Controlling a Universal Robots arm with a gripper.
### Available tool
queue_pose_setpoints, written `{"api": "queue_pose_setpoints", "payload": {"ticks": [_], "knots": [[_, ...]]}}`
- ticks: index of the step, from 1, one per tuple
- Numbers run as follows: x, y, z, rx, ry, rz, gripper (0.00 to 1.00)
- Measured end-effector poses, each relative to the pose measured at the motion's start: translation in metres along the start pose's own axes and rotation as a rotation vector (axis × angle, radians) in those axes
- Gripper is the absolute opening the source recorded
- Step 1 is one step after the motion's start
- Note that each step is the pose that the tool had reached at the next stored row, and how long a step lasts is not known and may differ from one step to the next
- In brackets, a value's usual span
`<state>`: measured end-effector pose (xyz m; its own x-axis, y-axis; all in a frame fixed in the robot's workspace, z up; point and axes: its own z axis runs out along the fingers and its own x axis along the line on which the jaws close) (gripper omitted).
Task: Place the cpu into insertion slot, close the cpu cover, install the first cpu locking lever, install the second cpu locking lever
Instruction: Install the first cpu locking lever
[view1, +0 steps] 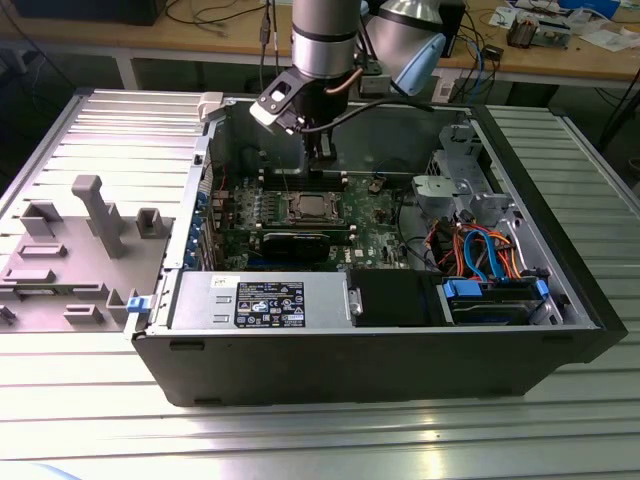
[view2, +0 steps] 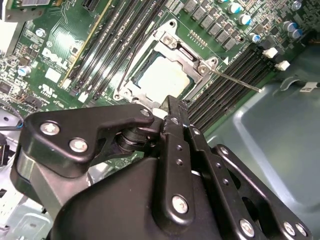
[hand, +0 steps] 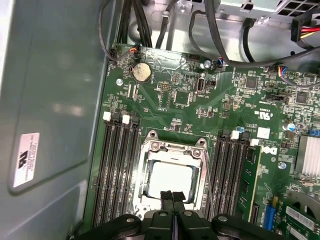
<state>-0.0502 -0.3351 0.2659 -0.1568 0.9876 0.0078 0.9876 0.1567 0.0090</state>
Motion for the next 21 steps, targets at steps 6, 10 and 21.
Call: {"api": "queue_pose_setpoints", "payload": {"ticks": [6, 10, 21], "knots": [[0.0, 0.0, -0.0032, -0.0006, 0.0033, 0.0, 0.11], [0.0, 0.0, -0.0032, -0.0006, 0.0039, 0.0, 0.11], [0.0, 0.0, -0.0032, -0.0005, 0.0043, -0.016, 0.11]]}}
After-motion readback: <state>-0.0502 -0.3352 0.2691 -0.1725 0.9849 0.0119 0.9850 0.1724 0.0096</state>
